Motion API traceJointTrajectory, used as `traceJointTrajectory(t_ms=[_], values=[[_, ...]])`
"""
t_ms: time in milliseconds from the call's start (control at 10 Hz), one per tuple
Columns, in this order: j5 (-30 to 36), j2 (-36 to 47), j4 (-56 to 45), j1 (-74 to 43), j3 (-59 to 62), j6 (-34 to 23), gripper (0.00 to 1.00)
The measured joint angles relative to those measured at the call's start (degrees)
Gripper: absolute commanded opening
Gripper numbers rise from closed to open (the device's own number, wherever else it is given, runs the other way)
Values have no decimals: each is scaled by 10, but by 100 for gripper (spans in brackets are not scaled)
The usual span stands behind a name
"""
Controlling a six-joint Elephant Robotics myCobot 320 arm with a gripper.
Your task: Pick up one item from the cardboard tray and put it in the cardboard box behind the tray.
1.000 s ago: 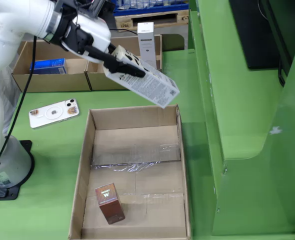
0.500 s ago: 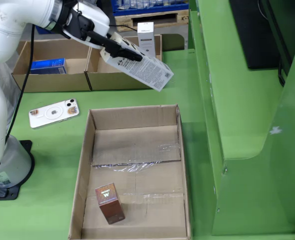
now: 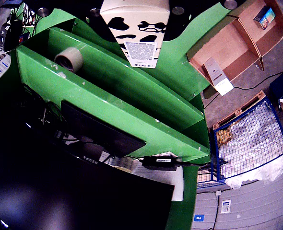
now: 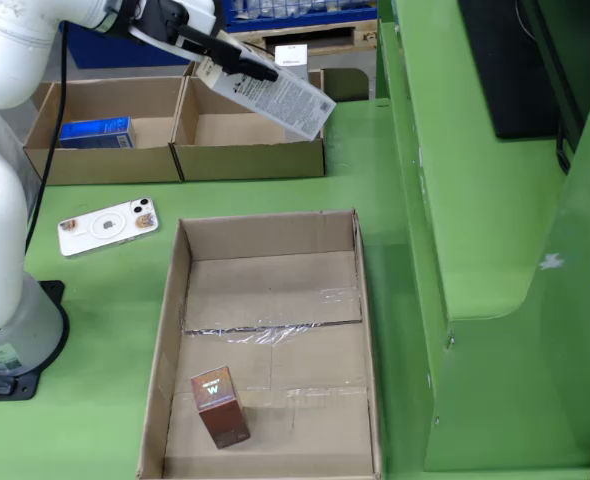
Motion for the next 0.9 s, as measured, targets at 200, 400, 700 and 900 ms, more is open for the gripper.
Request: traceJointTrajectory(t_ms=[200, 400, 700, 900], values=[[-5, -5, 9, 40, 0, 4, 0], [-10, -13, 18, 72, 0, 6, 0], [-15, -18, 23, 110, 0, 11, 0], [-13, -19, 15, 138, 0, 15, 0]])
